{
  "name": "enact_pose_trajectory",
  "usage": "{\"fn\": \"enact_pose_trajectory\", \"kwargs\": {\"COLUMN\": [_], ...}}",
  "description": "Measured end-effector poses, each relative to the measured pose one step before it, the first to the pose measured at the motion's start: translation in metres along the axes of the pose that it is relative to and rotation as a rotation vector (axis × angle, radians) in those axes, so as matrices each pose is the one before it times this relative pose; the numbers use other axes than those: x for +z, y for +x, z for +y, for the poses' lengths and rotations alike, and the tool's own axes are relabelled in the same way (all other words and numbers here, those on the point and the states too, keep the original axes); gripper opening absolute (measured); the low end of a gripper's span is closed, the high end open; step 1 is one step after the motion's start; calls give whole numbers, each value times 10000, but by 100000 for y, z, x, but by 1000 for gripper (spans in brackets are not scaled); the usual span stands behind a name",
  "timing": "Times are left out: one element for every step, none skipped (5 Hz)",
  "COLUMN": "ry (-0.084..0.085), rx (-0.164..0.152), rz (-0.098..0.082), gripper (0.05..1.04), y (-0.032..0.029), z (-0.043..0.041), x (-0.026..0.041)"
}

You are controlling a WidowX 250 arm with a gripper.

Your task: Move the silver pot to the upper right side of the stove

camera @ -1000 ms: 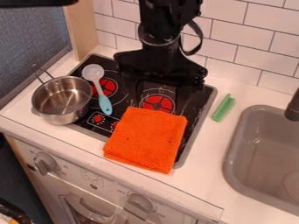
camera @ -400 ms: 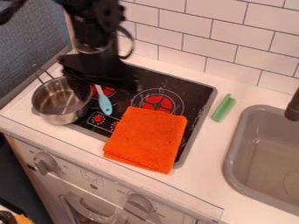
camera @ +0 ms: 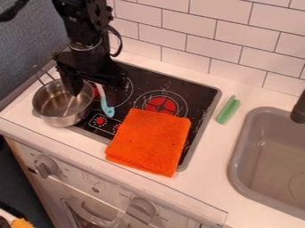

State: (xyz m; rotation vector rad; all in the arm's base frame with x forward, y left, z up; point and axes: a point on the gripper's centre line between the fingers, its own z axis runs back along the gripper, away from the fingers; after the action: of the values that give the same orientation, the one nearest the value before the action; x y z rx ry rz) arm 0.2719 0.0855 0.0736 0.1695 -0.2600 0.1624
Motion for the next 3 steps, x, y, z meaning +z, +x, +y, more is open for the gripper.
{"fn": "enact_pose_trajectory", "kwargs": {"ry": [398,164,66], "rx": [-493,91,-166], "rz": [226,341,317], "gripper": [1001,1001,1001], "y": [92,-406,-533], "z": [1147,1215,160], "x": [-2770,-2342,-1348]}}
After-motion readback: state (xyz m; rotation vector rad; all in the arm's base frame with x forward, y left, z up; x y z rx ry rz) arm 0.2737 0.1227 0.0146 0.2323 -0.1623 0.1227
